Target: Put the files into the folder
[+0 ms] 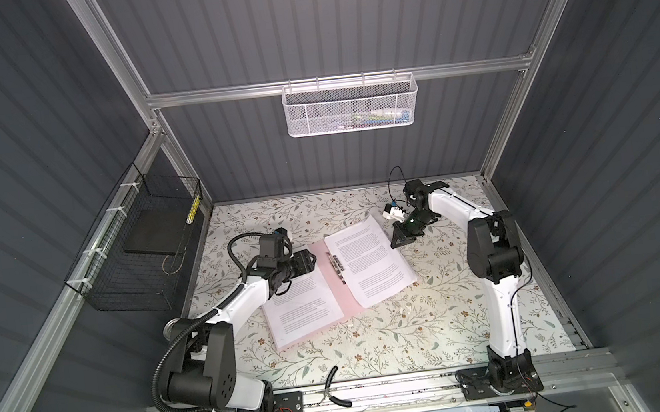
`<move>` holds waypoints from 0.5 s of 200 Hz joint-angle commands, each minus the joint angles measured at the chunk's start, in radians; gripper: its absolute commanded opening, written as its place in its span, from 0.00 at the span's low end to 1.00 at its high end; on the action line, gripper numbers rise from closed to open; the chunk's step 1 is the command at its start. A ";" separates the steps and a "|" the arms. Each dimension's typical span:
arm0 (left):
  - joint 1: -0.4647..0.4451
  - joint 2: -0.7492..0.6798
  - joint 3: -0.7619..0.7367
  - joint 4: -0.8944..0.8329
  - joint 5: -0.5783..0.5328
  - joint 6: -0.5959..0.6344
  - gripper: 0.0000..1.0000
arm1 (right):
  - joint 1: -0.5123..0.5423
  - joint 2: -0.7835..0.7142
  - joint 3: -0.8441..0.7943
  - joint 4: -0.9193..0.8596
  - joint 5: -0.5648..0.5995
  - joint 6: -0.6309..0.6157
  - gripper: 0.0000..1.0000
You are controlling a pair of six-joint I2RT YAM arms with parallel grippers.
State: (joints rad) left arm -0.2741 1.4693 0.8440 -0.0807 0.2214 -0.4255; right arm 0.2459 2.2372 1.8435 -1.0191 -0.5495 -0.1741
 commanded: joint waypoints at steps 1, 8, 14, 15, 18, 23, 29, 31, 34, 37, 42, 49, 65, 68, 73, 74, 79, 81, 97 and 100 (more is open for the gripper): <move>-0.002 0.011 -0.007 0.000 0.001 0.020 0.69 | 0.007 0.016 0.018 -0.012 0.024 -0.017 0.00; -0.001 0.011 -0.005 -0.002 0.001 0.022 0.69 | 0.007 0.018 0.020 -0.014 0.026 -0.019 0.00; -0.001 0.013 -0.004 -0.002 0.000 0.022 0.69 | 0.007 0.017 0.021 -0.011 0.030 -0.014 0.00; -0.001 0.013 -0.005 -0.002 0.001 0.022 0.69 | 0.007 0.017 0.021 -0.010 0.032 -0.013 0.00; -0.001 0.014 -0.004 -0.002 0.000 0.022 0.69 | 0.007 0.016 0.020 -0.007 0.037 -0.011 0.00; -0.001 0.015 -0.001 -0.004 0.001 0.022 0.69 | 0.006 0.019 0.020 -0.003 0.041 -0.004 0.00; -0.001 0.016 0.000 -0.005 0.001 0.021 0.69 | 0.007 0.020 0.023 -0.004 0.042 0.002 0.00; 0.000 0.016 -0.001 -0.005 0.001 0.022 0.69 | 0.007 0.021 0.024 -0.004 0.042 0.004 0.00; 0.000 0.016 0.000 -0.005 0.000 0.021 0.69 | 0.007 0.020 0.026 -0.003 0.043 0.008 0.00; -0.001 0.017 0.000 -0.005 -0.001 0.021 0.69 | 0.007 0.019 0.028 -0.003 0.051 0.013 0.00; -0.001 0.017 0.000 -0.006 -0.003 0.021 0.70 | 0.007 0.019 0.032 -0.003 0.060 0.026 0.00; -0.001 0.017 0.001 -0.008 -0.005 0.021 0.70 | 0.007 0.018 0.040 -0.013 0.066 0.037 0.05; -0.001 0.014 0.008 -0.018 -0.012 0.023 0.71 | 0.006 -0.001 0.051 -0.013 0.110 0.067 0.39; -0.002 0.013 0.009 -0.022 -0.016 0.024 0.71 | 0.007 -0.006 0.052 -0.009 0.122 0.073 0.42; -0.001 0.010 0.012 -0.030 -0.025 0.027 0.71 | 0.006 -0.016 0.053 -0.001 0.143 0.084 0.47; -0.001 0.011 0.013 -0.031 -0.027 0.028 0.71 | 0.006 -0.017 0.053 0.000 0.148 0.088 0.48; -0.001 0.008 0.016 -0.040 -0.038 0.029 0.71 | 0.006 -0.026 0.055 0.009 0.169 0.099 0.51; -0.001 0.005 0.017 -0.043 -0.042 0.029 0.72 | 0.006 -0.030 0.056 0.011 0.178 0.104 0.52; 0.000 -0.022 0.014 -0.064 -0.080 0.028 0.73 | 0.006 -0.050 0.066 0.041 0.242 0.139 0.59; 0.000 -0.028 0.011 -0.067 -0.091 0.026 0.73 | 0.005 -0.050 0.071 0.044 0.249 0.144 0.59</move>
State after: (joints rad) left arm -0.2741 1.4727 0.8444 -0.0967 0.1936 -0.4206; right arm 0.2497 2.2379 1.8778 -1.0054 -0.4168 -0.0910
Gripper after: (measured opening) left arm 0.721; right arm 0.559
